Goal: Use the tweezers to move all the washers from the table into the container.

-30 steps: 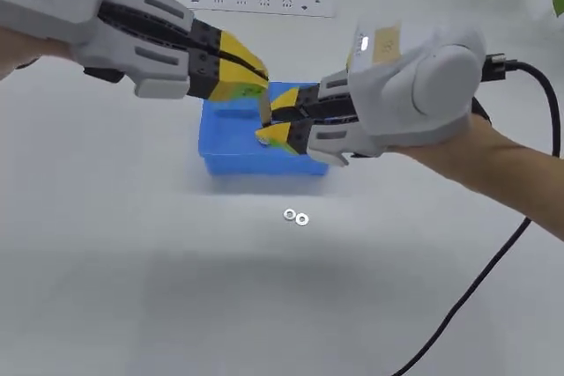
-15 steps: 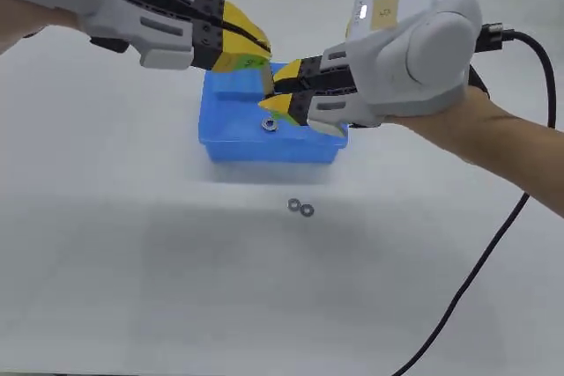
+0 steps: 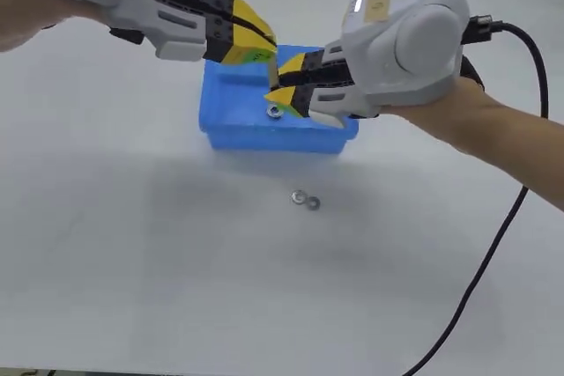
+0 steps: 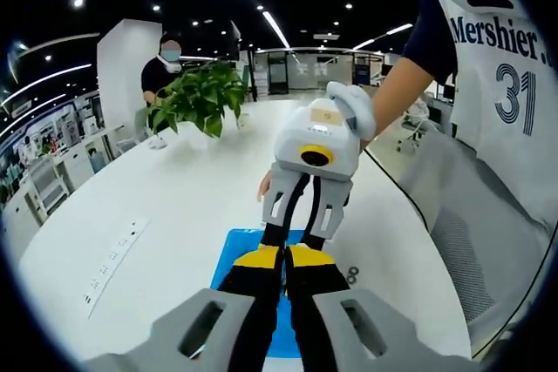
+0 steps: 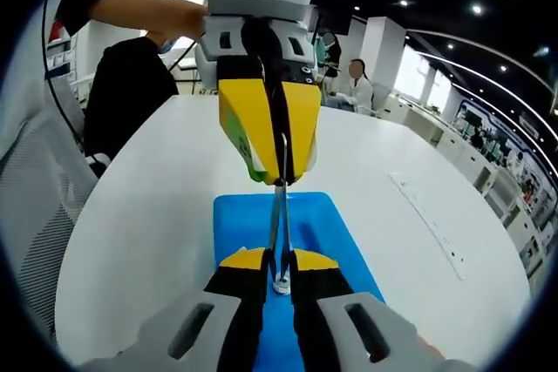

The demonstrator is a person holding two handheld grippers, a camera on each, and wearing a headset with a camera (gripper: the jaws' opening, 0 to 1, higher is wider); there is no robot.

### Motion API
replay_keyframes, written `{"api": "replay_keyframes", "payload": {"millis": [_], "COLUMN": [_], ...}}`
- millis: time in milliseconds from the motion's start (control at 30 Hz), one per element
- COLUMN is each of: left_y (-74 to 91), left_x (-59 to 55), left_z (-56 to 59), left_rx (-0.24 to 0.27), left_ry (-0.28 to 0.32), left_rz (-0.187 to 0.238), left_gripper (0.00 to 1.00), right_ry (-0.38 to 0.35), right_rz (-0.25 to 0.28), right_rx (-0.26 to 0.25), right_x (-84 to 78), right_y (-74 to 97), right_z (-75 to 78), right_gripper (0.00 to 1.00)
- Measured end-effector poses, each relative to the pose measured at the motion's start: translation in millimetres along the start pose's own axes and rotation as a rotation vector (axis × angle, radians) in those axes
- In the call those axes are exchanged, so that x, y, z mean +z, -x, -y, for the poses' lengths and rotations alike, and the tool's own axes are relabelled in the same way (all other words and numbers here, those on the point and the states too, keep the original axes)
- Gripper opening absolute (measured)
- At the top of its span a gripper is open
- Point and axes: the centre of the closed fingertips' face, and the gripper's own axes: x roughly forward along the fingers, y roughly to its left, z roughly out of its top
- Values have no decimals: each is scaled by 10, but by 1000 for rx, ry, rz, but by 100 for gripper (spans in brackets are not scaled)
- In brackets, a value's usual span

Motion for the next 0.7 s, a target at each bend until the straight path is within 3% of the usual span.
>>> {"api": "replay_keyframes", "payload": {"millis": [700], "left_y": [-49], "left_x": [-96], "left_z": [0], "left_rx": [-10], "left_ry": [27], "left_rz": [-4], "left_gripper": [6], "right_ry": [-27], "right_rz": [-18], "right_rx": [-6], "right_x": [-118], "right_y": [-68], "right_z": [-24], "right_gripper": [11]}}
